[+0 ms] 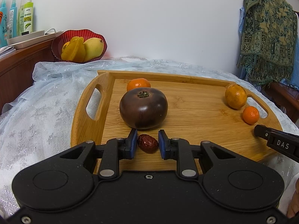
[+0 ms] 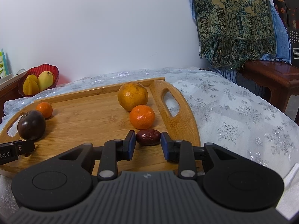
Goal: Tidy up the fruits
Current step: 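Open the left tool to drop the date while the right tool drops its date, then move both open tools off the tray toward the green apple and tangerine, then grasp the tangerine with the left tool while the right tool grasps the green apple, then lift the tangerine over the tray with the left tool while the right tool carries the apple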
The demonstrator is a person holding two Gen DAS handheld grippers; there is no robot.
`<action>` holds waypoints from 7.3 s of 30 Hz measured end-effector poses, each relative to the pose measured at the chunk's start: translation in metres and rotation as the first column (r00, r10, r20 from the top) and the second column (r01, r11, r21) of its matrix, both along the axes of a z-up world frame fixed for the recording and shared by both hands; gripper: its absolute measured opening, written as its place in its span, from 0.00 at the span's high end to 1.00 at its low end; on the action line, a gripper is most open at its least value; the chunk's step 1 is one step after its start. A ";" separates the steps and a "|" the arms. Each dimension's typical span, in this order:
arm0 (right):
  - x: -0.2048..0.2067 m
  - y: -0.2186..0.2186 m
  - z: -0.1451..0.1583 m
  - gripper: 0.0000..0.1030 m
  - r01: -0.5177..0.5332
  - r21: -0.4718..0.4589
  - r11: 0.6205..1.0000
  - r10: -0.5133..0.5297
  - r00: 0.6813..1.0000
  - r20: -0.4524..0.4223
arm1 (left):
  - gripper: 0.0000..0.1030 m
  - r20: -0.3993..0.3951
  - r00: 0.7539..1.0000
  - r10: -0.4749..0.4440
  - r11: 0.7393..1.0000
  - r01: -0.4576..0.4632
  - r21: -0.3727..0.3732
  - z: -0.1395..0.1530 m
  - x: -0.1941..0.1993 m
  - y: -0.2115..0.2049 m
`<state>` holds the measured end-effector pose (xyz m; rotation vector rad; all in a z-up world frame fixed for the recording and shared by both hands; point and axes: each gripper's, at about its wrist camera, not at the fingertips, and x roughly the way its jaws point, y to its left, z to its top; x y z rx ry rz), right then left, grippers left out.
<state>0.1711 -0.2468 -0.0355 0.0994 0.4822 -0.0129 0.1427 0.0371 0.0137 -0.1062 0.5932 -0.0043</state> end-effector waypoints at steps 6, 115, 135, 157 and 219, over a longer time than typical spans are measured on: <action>0.000 0.000 -0.001 0.63 0.000 0.002 1.000 0.000 1.000 -0.001 | 0.78 0.001 1.000 -0.001 1.000 0.001 -0.001 0.000 0.000 0.000; -0.138 0.013 0.003 0.12 -0.358 -0.229 0.905 0.380 0.923 0.062 | 0.64 -0.035 0.968 -0.249 0.967 0.250 0.040 -0.002 -0.113 -0.043; -0.120 0.054 -0.008 0.16 -0.499 -0.197 0.844 0.511 0.860 0.009 | 0.64 -0.018 0.991 -0.133 0.991 0.133 0.001 0.005 -0.090 -0.008; -0.106 0.062 -0.016 0.31 -0.520 -0.088 0.850 0.519 0.854 -0.032 | 0.64 -0.035 0.991 -0.132 0.991 0.131 -0.013 0.000 -0.090 -0.008; 0.164 -0.010 0.053 0.42 -0.159 0.086 0.984 0.168 0.980 -0.109 | 0.64 -0.093 0.996 -0.014 0.999 0.011 -0.035 0.055 0.174 0.039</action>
